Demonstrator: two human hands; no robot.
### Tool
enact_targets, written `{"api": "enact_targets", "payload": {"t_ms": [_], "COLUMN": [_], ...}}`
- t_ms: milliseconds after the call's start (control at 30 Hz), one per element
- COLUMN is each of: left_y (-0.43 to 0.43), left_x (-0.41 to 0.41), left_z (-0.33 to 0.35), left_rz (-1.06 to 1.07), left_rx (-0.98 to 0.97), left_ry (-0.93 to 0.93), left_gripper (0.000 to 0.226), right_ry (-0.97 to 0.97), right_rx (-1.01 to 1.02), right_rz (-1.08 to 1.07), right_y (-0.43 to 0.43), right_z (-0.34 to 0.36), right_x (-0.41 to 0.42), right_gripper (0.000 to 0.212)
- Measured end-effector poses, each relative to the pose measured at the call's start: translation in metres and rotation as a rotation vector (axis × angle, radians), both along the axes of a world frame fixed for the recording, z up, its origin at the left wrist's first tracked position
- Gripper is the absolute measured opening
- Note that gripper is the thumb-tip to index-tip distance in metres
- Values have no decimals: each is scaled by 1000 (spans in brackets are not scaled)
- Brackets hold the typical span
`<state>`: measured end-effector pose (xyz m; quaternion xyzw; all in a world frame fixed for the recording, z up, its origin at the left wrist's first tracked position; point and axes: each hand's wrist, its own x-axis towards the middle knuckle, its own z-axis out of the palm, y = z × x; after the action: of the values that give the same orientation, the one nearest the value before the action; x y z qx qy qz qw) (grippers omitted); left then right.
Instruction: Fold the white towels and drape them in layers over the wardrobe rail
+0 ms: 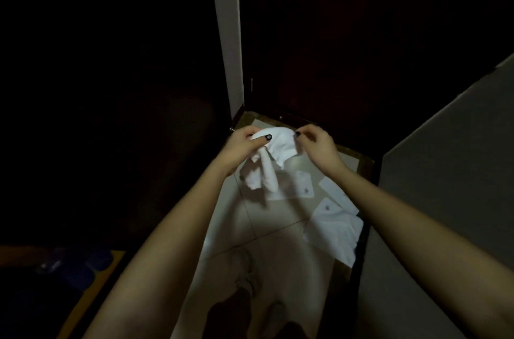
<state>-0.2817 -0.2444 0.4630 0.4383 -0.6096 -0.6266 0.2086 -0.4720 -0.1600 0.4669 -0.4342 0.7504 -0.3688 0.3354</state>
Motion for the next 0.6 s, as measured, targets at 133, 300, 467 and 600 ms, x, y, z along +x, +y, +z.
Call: {"api": "enact_targets", "payload": {"t_ms": [133, 300, 467, 600], "left_y": [41, 91, 154, 211], "left_x": [33, 101, 183, 260], "left_z": [84, 158, 198, 213], "left_rz": [219, 329, 419, 577], "left_rx": [14, 20, -20, -48], "left_ry": [106, 260, 342, 332], "left_gripper": [8, 22, 21, 19], "right_ry": [-129, -334, -349, -341], "right_rx": [-20, -165, -271, -357], "right_rz": [190, 237, 160, 208], "right_y": [36, 64, 99, 138], "right_z": [65, 126, 167, 194], "right_x": [59, 139, 210, 270], "right_gripper": [28, 33, 12, 19]}}
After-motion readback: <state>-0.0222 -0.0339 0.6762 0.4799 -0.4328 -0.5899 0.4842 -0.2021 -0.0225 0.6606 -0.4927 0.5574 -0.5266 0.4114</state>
